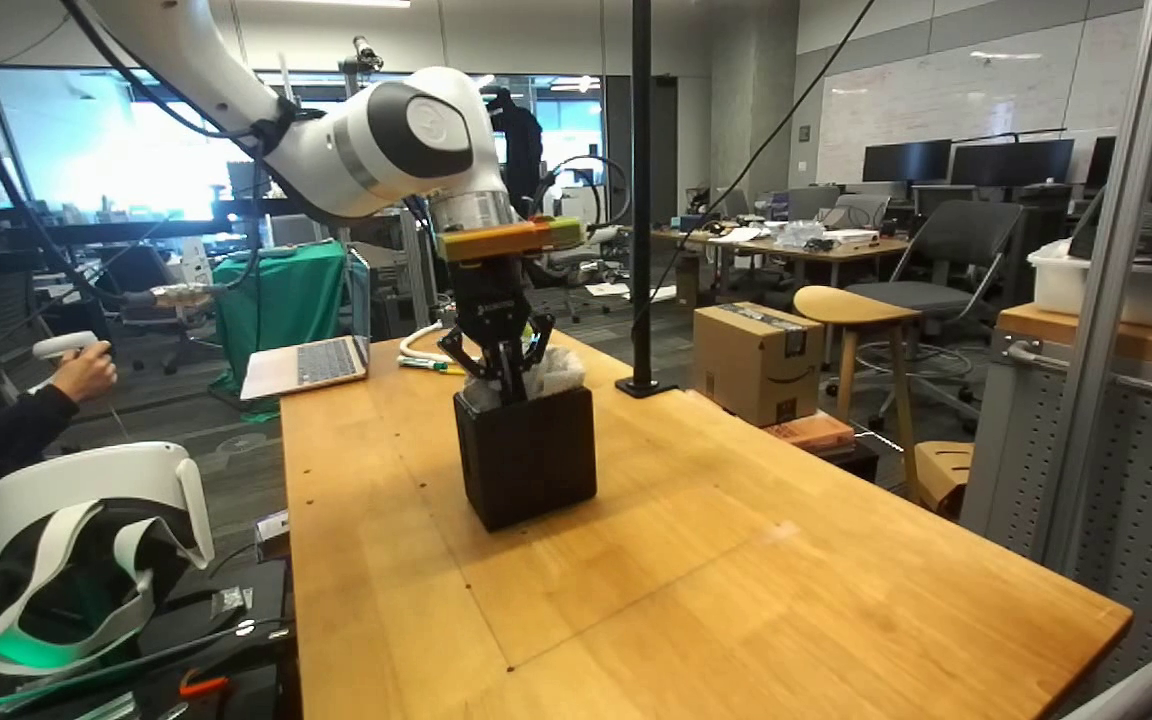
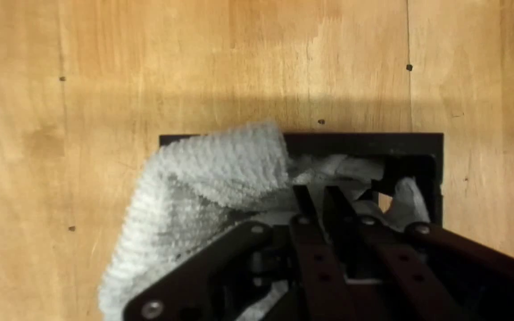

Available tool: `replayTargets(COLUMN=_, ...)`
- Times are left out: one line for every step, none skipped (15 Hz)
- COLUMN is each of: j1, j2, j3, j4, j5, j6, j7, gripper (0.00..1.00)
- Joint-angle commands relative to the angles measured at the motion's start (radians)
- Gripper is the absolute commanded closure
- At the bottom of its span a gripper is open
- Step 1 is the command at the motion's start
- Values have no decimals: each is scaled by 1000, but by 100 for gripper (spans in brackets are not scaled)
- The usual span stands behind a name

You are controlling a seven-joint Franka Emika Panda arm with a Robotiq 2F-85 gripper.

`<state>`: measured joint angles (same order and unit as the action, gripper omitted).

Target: Put the white towel inside the black basket

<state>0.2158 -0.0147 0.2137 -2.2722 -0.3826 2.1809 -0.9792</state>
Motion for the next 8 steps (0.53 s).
replayTargets(j1=31, j2=-116, j3=36, j4=-14, j5=-95, j6=-62, j7=117, gripper=84)
replayTargets(j1=39, j2=-134, j3=48, j4=-8, j5=-116, j6=-77, j7=142, gripper=84)
replayTargets(j1=47, j2=-151, j3=59, j4=-1, j5=-133, j6=-92, j7=162, gripper=84)
replayTargets(j1=56, j2=-163, j3=72, j4=7, j5=-146, j6=-106, j7=179, gripper=84)
replayTargets(j1=66, j2=-169, j3=85, j4=16, j5=-157, j6=-120, j7=192, gripper=84)
replayTargets(j1=79, j2=-167, j3=99, j4=24, j5=-161, j6=-127, j7=199, gripper=84)
replayTargets(j1=91, j2=-163, j3=110, j4=31, j5=-158, j6=-126, j7=202, gripper=85)
replayTargets(j1=104, j2=-152, j3=121, j4=37, j5=-154, j6=-117, j7=199, gripper=85)
